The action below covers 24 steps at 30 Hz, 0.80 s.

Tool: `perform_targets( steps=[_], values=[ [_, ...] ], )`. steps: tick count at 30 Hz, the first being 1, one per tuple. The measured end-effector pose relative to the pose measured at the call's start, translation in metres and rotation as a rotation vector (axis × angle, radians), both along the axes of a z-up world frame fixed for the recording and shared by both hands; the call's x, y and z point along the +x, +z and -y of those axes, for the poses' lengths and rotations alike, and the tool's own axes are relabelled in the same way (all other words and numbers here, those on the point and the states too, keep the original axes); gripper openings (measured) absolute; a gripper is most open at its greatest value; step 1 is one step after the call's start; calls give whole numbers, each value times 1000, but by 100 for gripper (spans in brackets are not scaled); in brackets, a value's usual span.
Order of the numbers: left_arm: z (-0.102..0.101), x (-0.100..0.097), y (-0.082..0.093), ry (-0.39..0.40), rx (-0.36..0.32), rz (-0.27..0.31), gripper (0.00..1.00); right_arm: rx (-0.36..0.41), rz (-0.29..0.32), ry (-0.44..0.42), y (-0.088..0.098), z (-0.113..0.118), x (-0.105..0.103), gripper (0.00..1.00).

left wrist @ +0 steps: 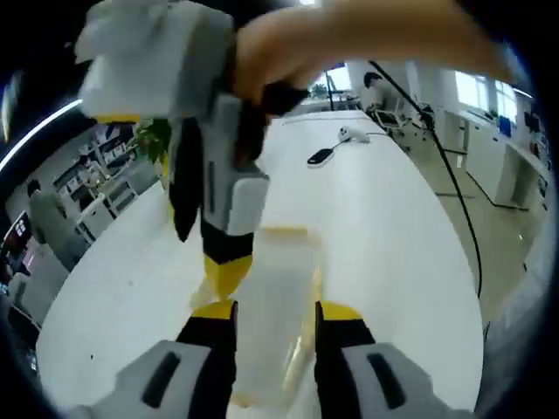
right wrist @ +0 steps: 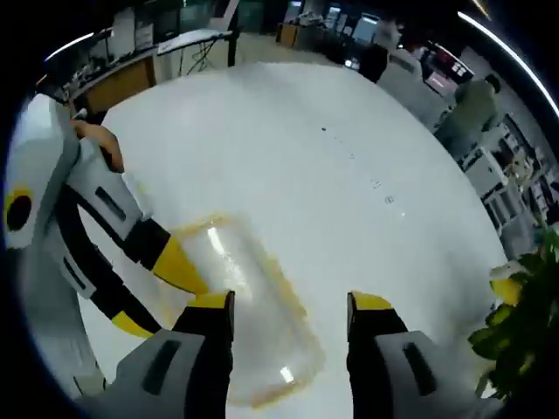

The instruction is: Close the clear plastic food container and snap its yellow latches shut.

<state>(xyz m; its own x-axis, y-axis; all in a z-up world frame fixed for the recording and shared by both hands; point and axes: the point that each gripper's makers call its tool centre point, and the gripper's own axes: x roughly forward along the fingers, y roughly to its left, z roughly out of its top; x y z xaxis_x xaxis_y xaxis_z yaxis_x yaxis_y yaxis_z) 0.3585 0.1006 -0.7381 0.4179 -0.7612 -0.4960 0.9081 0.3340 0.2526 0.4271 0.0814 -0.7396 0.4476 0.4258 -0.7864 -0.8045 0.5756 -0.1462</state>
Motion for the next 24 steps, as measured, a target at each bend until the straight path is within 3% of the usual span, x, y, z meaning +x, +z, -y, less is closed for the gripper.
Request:
perform_targets(
  steps=[2, 3, 5, 7, 13, 14, 15, 18, 24],
  values=[
    [-8, 6, 10, 40, -52, 20, 38, 53, 74, -33, 11, 8, -4, 51],
    [-12, 4, 8, 44, -67, -12, 45, 89, 99, -46, 14, 11, -9, 52],
    [-18, 3, 4, 48, -91, -37, 67, 158, 93, -66, 12, 15, -23, 55],
    [-24, 2, 0, 66, -101, -32, 77, 173, 78, -66, 3, 21, -39, 59],
    [-50, 13, -24, 160, -47, -47, 73, 122, 77, -109, -31, 35, -62, 70],
    [-53, 15, -29, 190, -60, -87, 74, 192, 99, -144, -27, 31, -61, 72],
    [-53, 15, -32, 202, -80, -118, 74, 207, 88, -149, -28, 31, -64, 74],
    [-55, 16, -39, 240, -115, -205, 80, 192, 76, -146, -37, 32, -70, 72],
    [-60, 19, -48, 221, -50, -174, 75, 185, 73, -174, -49, 35, -74, 66]
  ],
)
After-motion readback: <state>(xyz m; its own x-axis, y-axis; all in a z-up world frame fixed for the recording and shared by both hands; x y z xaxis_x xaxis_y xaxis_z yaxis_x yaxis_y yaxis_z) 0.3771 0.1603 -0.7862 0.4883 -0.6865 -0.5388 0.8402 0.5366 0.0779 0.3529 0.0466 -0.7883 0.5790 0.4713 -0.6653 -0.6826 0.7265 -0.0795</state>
